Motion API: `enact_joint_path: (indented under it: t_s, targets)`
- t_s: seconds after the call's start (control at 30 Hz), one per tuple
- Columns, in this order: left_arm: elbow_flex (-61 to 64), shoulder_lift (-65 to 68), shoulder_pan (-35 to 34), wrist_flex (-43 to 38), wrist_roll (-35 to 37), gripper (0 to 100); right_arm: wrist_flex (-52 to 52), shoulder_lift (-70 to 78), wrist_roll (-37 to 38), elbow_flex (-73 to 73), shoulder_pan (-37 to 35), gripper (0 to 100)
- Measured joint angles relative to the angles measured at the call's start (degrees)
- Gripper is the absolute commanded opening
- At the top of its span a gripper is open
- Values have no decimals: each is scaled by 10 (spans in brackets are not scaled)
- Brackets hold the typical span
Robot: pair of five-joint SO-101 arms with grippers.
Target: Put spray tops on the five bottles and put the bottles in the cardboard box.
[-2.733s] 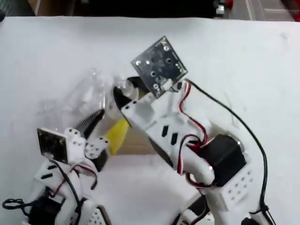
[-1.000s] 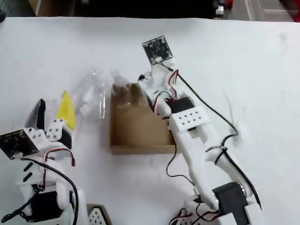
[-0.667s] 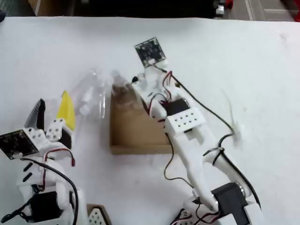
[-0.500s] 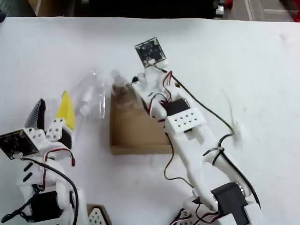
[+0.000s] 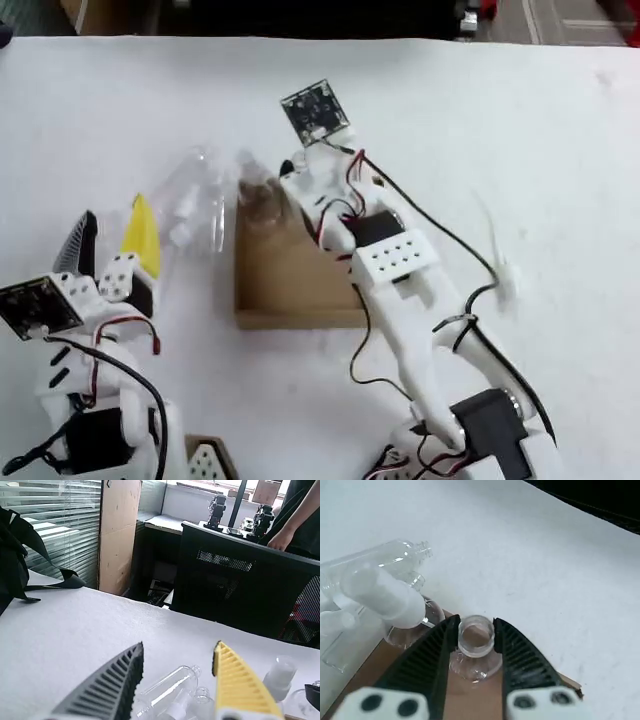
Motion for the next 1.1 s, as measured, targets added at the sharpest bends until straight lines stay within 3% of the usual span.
enact_joint_path:
  t_s: [0.87, 1.1]
  targets:
    - [0, 1, 1, 0, 0, 214, -11, 40, 5, -2, 2, 19]
    - [0, 1, 1, 0, 0, 214, -11, 40, 5, -2, 0, 217]
